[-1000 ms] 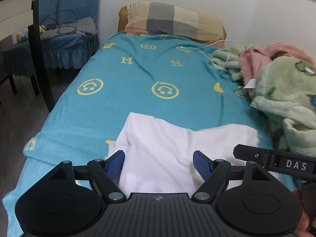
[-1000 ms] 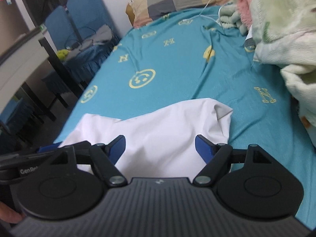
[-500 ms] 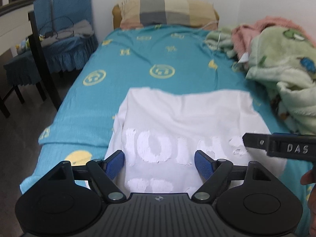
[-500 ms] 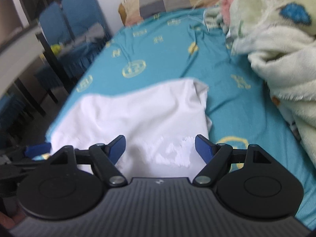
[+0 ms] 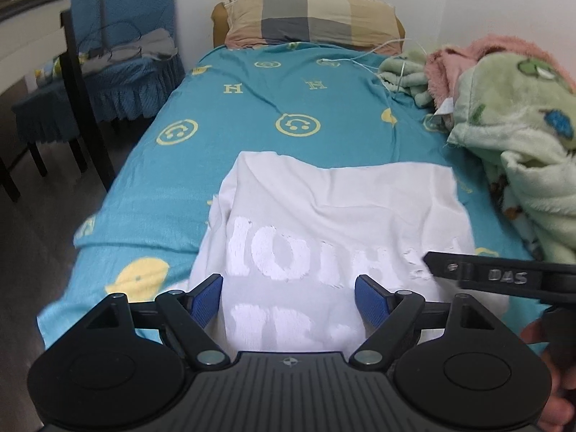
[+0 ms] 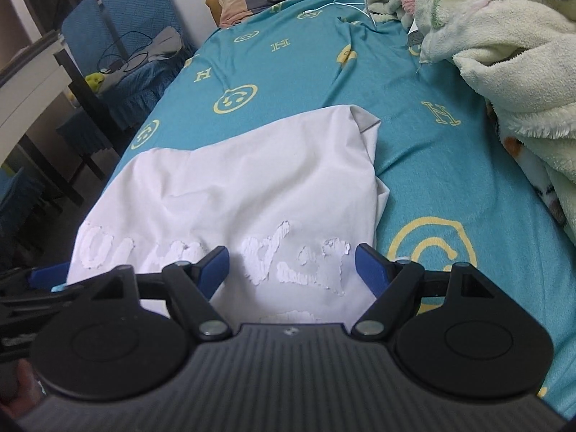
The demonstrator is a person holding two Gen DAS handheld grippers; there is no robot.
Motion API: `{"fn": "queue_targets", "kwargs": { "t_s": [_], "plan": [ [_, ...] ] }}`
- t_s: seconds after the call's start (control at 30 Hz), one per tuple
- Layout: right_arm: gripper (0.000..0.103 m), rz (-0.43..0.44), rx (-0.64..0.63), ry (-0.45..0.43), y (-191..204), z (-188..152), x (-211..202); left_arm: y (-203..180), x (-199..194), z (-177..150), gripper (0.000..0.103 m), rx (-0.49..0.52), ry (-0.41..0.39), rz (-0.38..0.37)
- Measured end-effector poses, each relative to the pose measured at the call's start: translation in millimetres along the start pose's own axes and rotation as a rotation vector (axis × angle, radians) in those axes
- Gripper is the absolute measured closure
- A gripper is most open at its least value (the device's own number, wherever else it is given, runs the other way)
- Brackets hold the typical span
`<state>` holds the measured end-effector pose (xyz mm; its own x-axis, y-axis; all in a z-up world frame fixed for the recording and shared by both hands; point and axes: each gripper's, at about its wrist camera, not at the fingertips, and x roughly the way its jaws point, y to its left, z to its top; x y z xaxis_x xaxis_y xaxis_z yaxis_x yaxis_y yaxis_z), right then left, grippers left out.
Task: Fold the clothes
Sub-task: 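Press the folded white T-shirt flat with both grippers, then grasp the folded T-shirt with the left gripper while the right gripper grasps it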
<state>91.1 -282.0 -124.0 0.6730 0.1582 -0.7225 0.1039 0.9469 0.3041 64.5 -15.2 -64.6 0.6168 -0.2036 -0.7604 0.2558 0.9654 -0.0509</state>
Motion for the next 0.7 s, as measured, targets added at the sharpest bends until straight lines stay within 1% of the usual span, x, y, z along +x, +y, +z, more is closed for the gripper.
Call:
{"fn": "queue_targets", "kwargs": {
  "t_s": [0.17,0.27,0.4,0.53,0.63,0.7],
  "plan": [
    [0.024,0.002,0.005,0.004,-1.0,0.6,0.8,-1.2,-20.3,-6.9,0.019,-0.045,0.004,-0.028],
    [0.024,0.002,0.009,0.002,-0.9,-0.2,-0.3,4.4,-25.1,-10.6,0.018,-0.12,0.033,-0.078],
    [0.024,0.0,0.008,0.003,-0.8,-0.2,0.0,19.1,-21.4,-16.5,0.018,-0.254,0.094,-0.152],
    [0.024,-0.003,0.011,0.004,-0.4,0.2,0.5,36.4,-2.7,-23.5,0.018,-0.394,0.167,-0.196],
    [0.024,-0.006,0.007,0.004,0.4,-0.1,0.5,52.9,16.0,-33.4,0.018,-0.536,0.224,-0.233],
    [0.024,-0.007,0.006,0.003,0.5,-0.6,0.2,63.6,25.8,-40.5,0.018,-0.636,0.24,-0.263]
  ]
}}
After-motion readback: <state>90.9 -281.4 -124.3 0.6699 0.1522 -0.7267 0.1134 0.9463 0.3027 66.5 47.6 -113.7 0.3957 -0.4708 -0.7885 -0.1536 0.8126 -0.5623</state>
